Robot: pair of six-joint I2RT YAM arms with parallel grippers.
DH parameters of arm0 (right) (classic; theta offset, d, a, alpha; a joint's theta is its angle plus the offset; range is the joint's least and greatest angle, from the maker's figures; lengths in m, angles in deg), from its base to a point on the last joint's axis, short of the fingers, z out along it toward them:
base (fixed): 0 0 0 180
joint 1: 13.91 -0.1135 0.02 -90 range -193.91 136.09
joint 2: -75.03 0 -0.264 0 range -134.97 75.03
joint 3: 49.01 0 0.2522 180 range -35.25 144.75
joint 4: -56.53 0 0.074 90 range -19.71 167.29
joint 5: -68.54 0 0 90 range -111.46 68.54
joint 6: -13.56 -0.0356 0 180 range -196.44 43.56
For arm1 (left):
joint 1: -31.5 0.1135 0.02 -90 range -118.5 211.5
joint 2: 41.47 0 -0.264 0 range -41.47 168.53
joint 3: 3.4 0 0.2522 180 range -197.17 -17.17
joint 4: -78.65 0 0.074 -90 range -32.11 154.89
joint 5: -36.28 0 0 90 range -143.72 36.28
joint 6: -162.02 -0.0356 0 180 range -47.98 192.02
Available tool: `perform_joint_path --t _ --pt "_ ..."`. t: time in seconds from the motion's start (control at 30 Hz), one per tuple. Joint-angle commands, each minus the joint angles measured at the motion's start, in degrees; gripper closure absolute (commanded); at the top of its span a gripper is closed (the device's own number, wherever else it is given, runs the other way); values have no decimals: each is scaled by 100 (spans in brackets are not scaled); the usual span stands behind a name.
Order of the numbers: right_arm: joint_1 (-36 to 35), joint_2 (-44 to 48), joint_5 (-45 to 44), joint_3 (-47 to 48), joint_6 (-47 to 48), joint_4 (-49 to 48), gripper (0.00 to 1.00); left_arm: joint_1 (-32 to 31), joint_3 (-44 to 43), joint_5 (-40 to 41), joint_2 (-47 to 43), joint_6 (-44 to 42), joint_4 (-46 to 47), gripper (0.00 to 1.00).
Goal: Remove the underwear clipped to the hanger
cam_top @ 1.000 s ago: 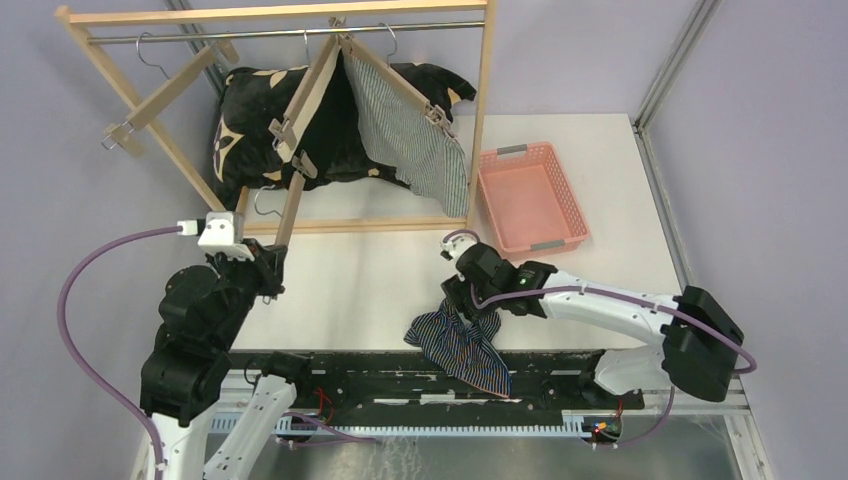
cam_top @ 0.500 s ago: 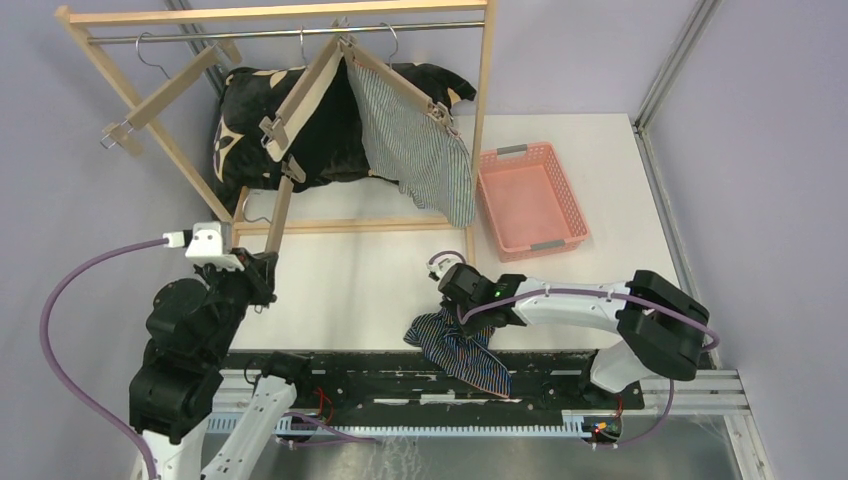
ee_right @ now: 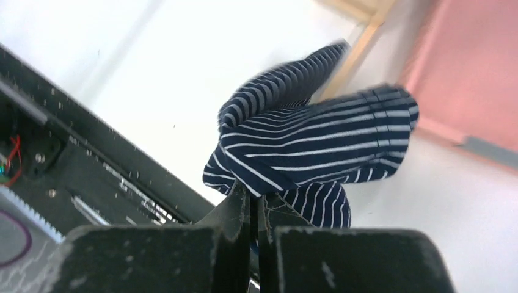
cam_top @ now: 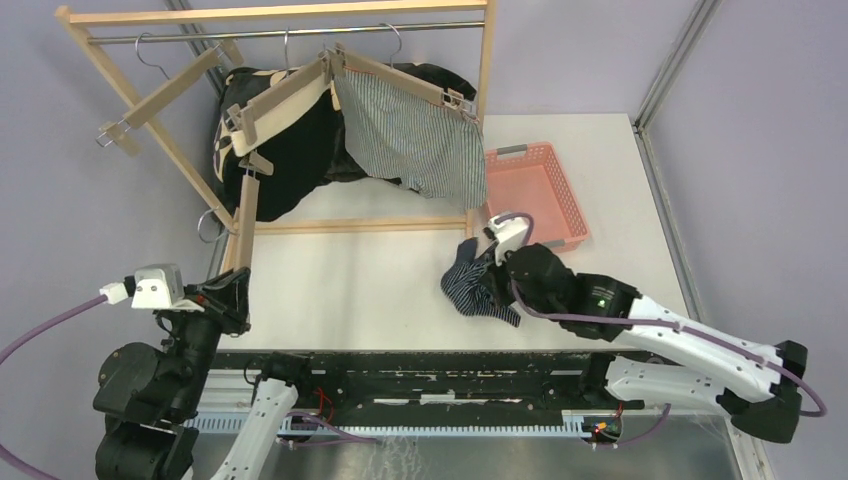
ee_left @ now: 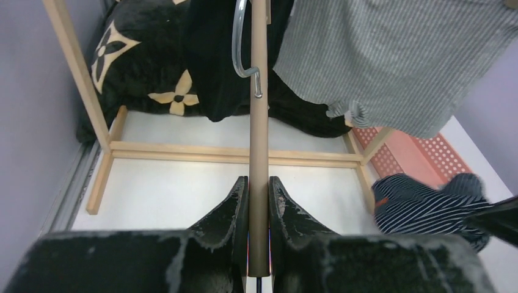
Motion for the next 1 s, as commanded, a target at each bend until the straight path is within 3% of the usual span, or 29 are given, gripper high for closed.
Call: perform_joint_path --t 0.0,0.07,0.27,0.4,0.53,0.6,0.83,0.97 --pt "-10 396 -1436 557 103 489 99 265 -56 253 268 -85 208 97" --pt "-11 637 -2120 644 158 396 99 358 -111 425 404 -320 417 97" --pt "-10 1106 -2747 850 467 32 99 398 -536 664 569 -514 534 97" --pt "-7 1370 -3547 1032 773 -235 99 391 -593 -719 540 -530 659 97" --pt "-8 1348 -3812 1395 1243 -524 99 395 -660 -2149 568 -352 792 97" --pt "-5 1279 -3913 1513 1523 -777 99 410 -669 -2430 454 -266 929 97" --pt "-6 741 -4160 2172 2571 -1591 99 436 -1198 -1038 188 -662 966 97" --pt "20 305 -4824 2284 3816 -2589 99 437 -1212 -763 396 -793 1324 97"
